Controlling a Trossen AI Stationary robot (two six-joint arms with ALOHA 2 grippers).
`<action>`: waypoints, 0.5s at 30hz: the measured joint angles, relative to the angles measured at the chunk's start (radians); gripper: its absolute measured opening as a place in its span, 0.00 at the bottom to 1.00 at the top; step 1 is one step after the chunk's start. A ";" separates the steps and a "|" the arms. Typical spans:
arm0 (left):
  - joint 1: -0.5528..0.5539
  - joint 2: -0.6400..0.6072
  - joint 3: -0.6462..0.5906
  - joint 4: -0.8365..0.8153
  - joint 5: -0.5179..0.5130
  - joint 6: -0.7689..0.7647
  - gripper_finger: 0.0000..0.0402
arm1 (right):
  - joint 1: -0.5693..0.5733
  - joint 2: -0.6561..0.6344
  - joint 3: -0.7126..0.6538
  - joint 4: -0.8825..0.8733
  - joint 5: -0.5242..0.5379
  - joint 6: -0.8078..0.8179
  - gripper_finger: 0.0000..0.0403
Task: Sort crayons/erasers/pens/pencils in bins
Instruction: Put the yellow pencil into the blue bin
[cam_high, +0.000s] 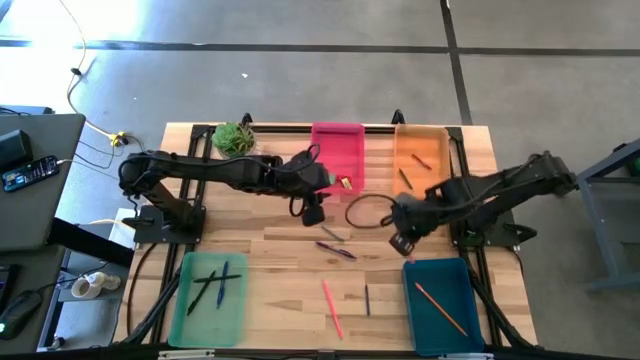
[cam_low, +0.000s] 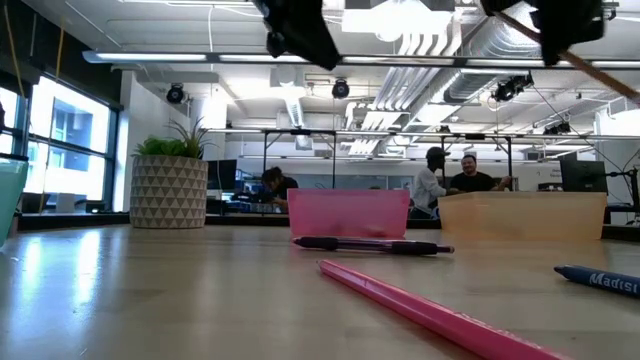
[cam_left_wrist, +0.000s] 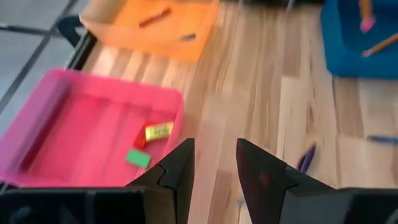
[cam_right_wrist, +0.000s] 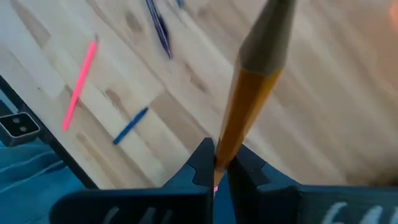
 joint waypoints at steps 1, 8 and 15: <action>-0.003 -0.001 0.000 -0.017 0.000 0.000 0.26 | 0.022 0.000 -0.016 0.009 0.000 0.039 0.02; -0.021 -0.002 0.000 -0.105 0.000 0.000 0.26 | 0.178 0.000 -0.084 0.046 -0.029 0.288 0.02; -0.031 -0.002 0.000 -0.112 0.073 0.000 0.26 | 0.313 0.017 -0.085 0.048 -0.008 0.458 0.02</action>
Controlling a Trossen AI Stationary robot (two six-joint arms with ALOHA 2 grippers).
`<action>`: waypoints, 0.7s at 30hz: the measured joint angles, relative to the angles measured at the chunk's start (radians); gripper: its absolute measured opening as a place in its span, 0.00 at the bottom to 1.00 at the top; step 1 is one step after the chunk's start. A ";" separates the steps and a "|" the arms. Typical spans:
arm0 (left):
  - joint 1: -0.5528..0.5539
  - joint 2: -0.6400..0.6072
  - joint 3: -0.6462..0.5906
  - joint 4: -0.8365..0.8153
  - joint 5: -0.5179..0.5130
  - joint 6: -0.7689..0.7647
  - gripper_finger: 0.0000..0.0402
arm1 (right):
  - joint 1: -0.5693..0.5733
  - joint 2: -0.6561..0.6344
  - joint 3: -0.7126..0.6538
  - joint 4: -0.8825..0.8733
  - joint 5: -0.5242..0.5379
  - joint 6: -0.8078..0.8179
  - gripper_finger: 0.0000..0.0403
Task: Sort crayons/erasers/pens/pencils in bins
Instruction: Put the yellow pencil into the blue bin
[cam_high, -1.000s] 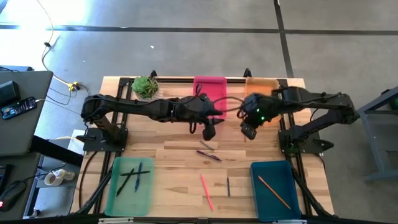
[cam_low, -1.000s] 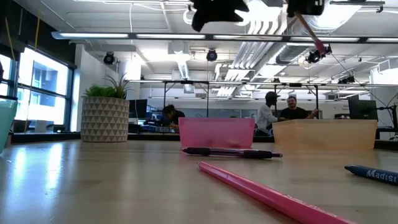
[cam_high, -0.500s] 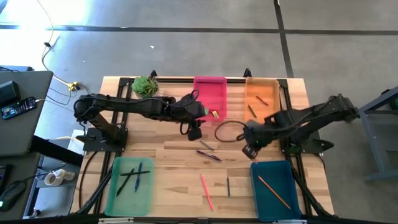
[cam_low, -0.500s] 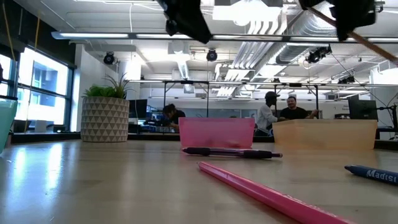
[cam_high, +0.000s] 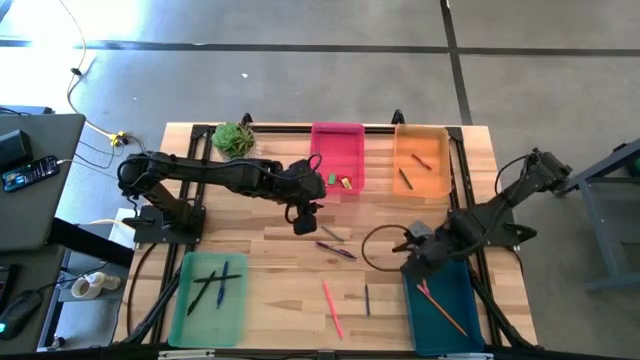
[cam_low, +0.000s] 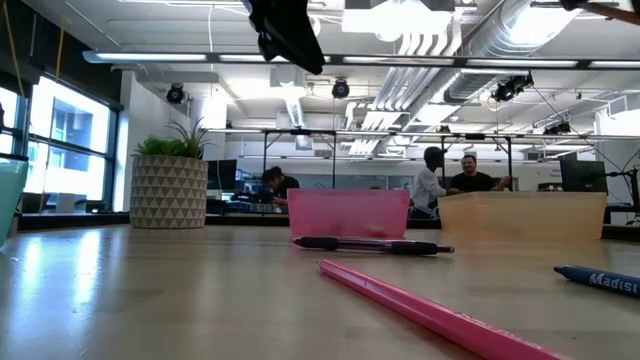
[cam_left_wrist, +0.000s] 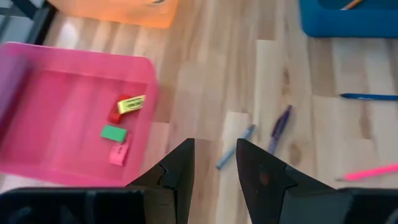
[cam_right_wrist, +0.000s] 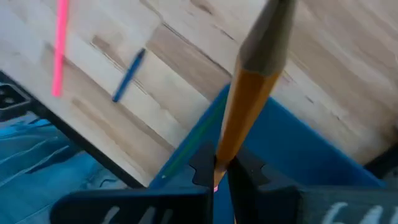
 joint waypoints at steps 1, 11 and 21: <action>0.000 0.000 0.000 0.000 0.015 0.000 0.26 | 0.018 0.008 0.000 -0.004 0.002 0.020 0.02; -0.002 0.007 0.000 0.000 0.068 -0.088 0.26 | 0.154 0.140 0.000 -0.009 -0.046 0.123 0.02; -0.024 0.030 -0.003 0.002 0.122 -0.109 0.26 | 0.223 0.243 0.000 -0.022 -0.048 0.121 0.02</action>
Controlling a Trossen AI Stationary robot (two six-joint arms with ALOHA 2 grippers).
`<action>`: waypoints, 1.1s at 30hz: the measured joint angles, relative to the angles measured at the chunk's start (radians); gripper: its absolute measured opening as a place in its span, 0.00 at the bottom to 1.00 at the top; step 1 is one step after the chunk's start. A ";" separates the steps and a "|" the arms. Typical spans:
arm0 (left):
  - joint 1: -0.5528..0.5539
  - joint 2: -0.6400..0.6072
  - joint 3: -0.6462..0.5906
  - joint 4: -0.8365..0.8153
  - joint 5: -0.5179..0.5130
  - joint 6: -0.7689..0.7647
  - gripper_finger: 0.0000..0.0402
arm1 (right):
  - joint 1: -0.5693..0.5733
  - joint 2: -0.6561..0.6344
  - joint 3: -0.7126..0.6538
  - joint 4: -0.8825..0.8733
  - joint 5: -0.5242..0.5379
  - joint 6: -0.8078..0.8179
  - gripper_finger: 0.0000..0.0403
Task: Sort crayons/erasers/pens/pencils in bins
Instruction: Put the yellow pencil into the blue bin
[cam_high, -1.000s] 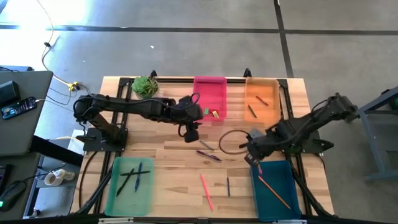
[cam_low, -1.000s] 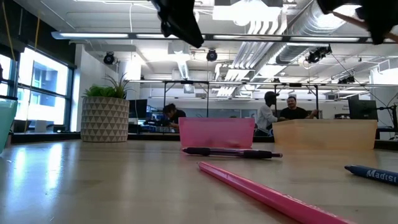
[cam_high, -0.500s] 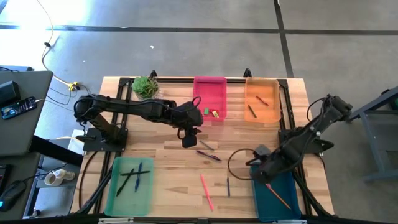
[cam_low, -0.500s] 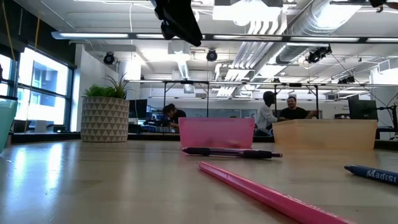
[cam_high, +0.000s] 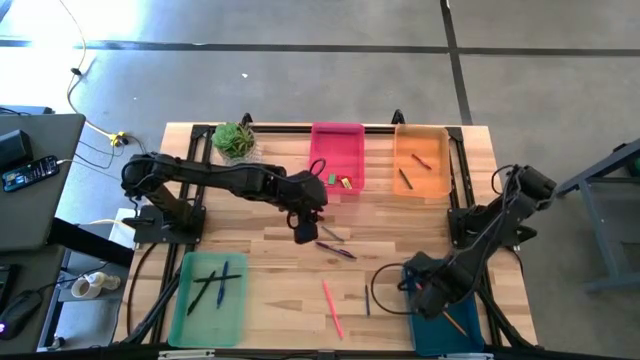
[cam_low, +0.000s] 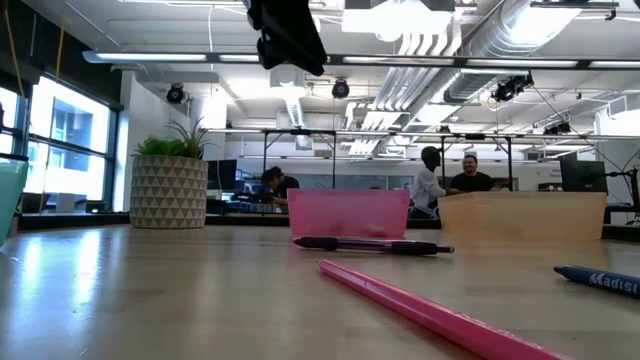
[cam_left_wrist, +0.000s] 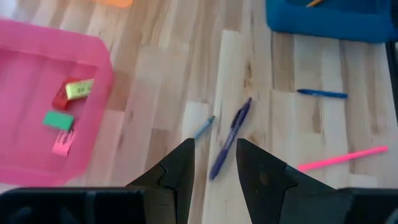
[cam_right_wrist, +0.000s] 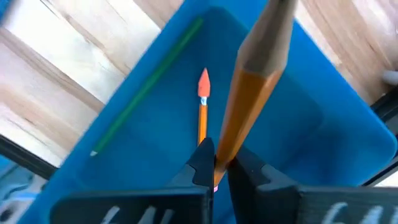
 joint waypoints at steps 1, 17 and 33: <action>-0.006 0.009 0.002 0.012 0.000 0.000 0.26 | 0.006 0.010 0.000 0.000 -0.001 0.000 0.02; -0.065 0.145 0.000 0.018 0.068 0.003 0.30 | 0.056 0.113 0.000 0.031 -0.125 0.000 0.02; -0.110 0.295 0.000 0.090 0.063 0.043 0.40 | 0.055 0.115 0.000 0.044 -0.135 -0.001 0.27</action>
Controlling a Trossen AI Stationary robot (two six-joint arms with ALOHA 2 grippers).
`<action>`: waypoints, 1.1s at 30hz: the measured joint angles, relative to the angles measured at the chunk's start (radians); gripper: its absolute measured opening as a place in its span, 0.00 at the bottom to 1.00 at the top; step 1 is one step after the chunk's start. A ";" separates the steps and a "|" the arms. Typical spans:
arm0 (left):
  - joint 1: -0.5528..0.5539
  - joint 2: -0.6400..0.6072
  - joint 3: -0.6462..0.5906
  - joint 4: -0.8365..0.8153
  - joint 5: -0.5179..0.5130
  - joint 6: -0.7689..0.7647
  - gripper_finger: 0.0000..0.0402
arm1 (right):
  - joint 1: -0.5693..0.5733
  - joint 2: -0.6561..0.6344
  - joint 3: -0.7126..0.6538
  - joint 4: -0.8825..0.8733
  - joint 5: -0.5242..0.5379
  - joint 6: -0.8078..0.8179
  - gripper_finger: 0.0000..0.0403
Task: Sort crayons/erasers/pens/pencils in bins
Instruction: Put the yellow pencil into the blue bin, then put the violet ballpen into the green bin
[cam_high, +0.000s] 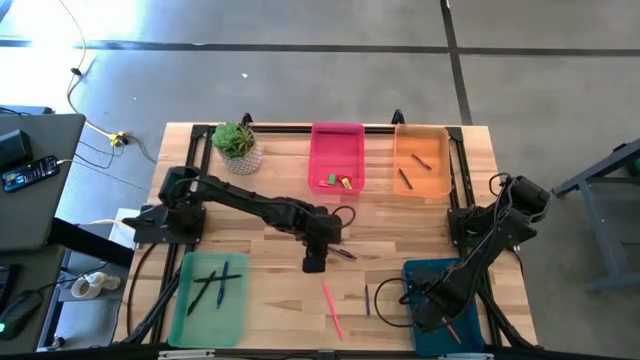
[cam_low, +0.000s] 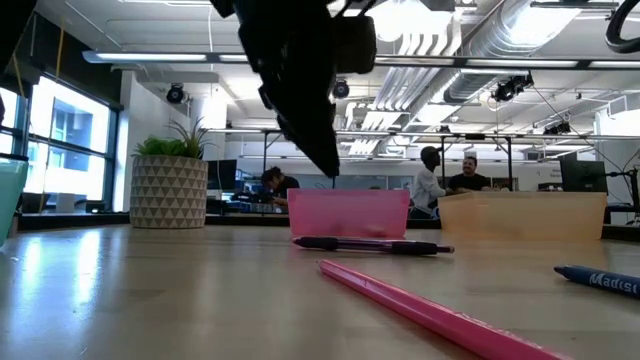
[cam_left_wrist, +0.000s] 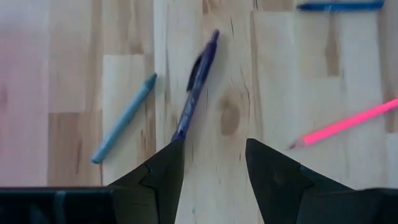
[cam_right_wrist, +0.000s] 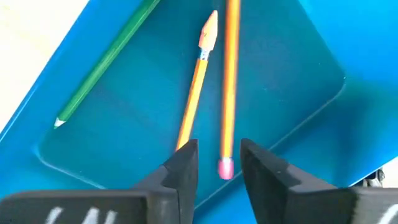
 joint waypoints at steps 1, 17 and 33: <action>-0.003 0.011 0.000 0.004 -0.004 0.009 0.40 | 0.000 -0.001 0.000 0.000 0.000 0.000 0.29; -0.012 0.121 0.000 0.028 -0.113 0.088 0.40 | -0.002 -0.211 0.001 0.030 0.206 0.109 0.33; -0.003 0.173 0.005 0.019 -0.126 0.093 0.30 | -0.009 -0.301 0.002 0.029 0.296 0.107 0.33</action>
